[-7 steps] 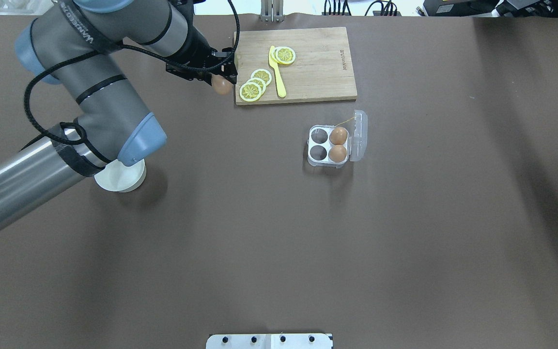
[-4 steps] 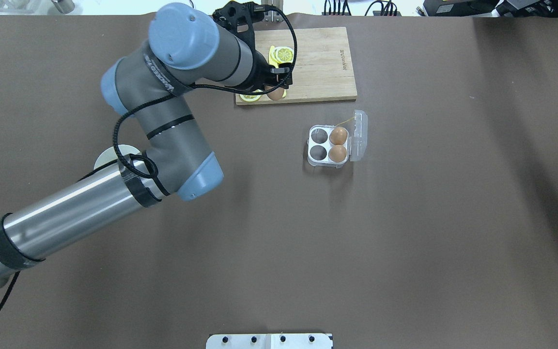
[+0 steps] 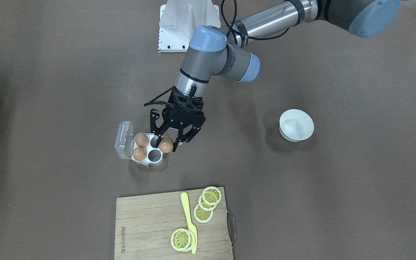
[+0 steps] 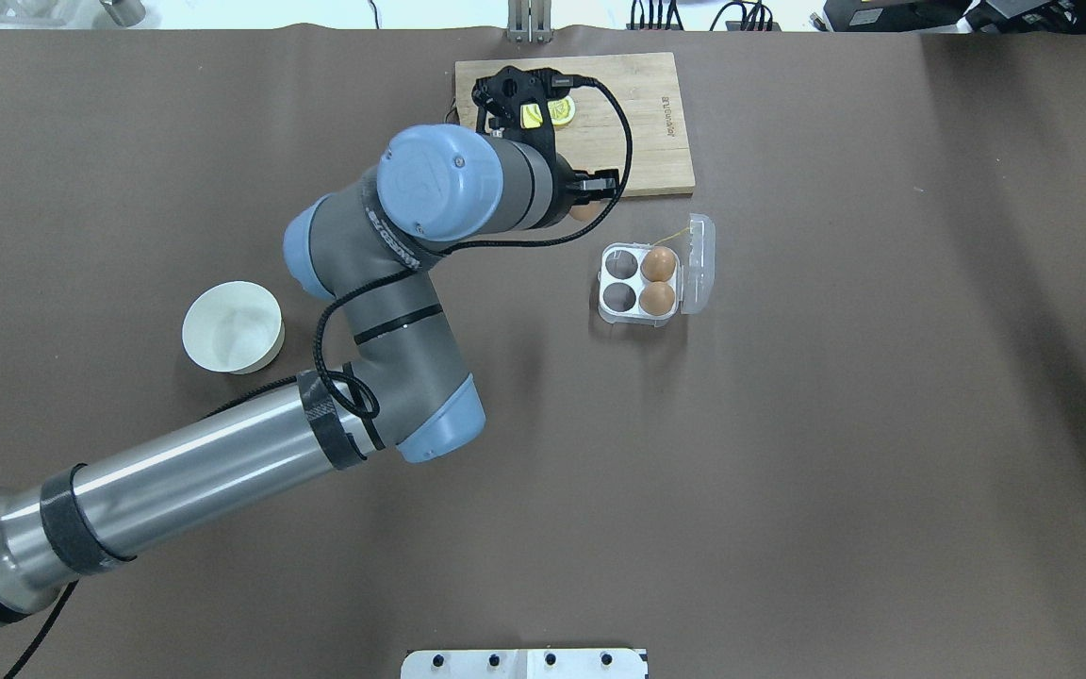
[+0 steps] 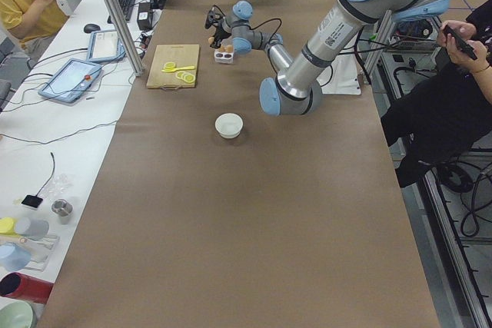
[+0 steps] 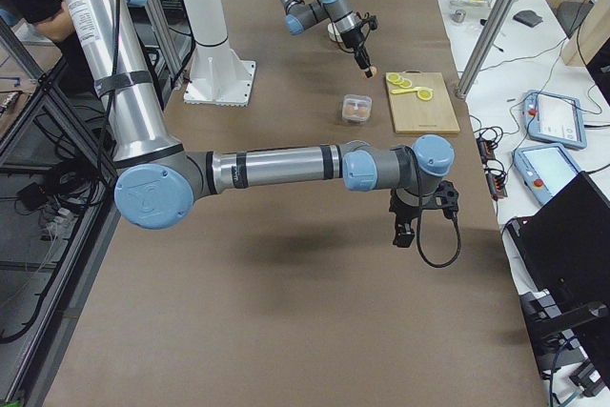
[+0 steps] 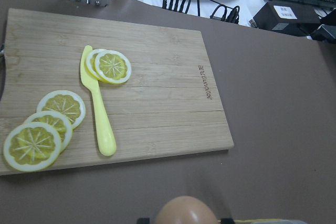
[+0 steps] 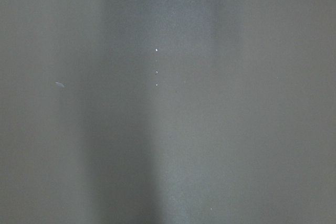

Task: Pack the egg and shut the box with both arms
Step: 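Lift the egg with the left gripper and carry it to the egg box, then lower the egg into the empty slot and open the left gripper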

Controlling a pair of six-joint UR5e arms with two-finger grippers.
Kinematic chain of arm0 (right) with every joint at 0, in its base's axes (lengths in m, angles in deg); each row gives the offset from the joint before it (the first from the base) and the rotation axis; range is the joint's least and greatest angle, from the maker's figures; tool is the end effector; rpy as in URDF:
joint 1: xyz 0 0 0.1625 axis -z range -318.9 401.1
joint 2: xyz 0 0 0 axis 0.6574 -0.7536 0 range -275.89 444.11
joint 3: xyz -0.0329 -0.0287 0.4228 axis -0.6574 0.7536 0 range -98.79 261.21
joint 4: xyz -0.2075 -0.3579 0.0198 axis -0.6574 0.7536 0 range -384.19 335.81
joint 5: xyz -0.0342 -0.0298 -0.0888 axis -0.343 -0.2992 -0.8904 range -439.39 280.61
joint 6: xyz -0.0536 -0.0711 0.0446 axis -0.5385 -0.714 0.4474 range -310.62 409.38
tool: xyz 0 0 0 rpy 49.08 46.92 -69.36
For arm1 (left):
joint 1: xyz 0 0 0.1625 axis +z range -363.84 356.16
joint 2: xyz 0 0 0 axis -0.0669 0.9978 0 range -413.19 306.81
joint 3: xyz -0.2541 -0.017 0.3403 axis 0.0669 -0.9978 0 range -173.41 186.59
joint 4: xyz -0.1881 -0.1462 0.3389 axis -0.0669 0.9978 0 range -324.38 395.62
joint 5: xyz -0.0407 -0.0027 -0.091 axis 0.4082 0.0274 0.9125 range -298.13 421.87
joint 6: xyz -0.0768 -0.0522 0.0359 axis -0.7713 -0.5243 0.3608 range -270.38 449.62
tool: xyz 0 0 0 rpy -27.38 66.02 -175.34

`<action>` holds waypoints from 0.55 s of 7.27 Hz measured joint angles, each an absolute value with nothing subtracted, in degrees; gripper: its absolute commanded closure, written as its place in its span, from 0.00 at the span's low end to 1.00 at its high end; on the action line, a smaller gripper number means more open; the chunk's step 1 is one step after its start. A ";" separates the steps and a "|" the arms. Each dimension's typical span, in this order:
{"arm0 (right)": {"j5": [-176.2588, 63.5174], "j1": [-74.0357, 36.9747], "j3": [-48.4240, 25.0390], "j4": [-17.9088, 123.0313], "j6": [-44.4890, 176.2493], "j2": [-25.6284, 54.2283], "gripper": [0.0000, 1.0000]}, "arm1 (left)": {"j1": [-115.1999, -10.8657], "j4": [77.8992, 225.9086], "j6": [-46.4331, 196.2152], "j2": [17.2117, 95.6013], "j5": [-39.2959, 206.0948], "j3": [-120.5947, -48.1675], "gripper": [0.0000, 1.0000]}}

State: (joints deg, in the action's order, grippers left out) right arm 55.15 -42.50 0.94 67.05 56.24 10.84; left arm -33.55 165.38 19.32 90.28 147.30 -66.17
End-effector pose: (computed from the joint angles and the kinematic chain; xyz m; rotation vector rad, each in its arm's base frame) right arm -0.0058 -0.6211 0.5823 0.0053 -0.7825 -0.0316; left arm 0.6061 -0.5084 0.1110 0.6165 1.1779 -0.2013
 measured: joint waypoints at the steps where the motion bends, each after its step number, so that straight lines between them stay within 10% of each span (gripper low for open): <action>1: 55.16 -42.53 0.93 67.15 56.23 10.72 0.00 | -32.51 165.86 19.33 90.48 146.31 -65.47 0.58; 4: 55.01 -42.57 0.93 67.22 56.23 10.48 0.00 | -30.09 168.43 19.55 90.71 144.94 -62.92 0.57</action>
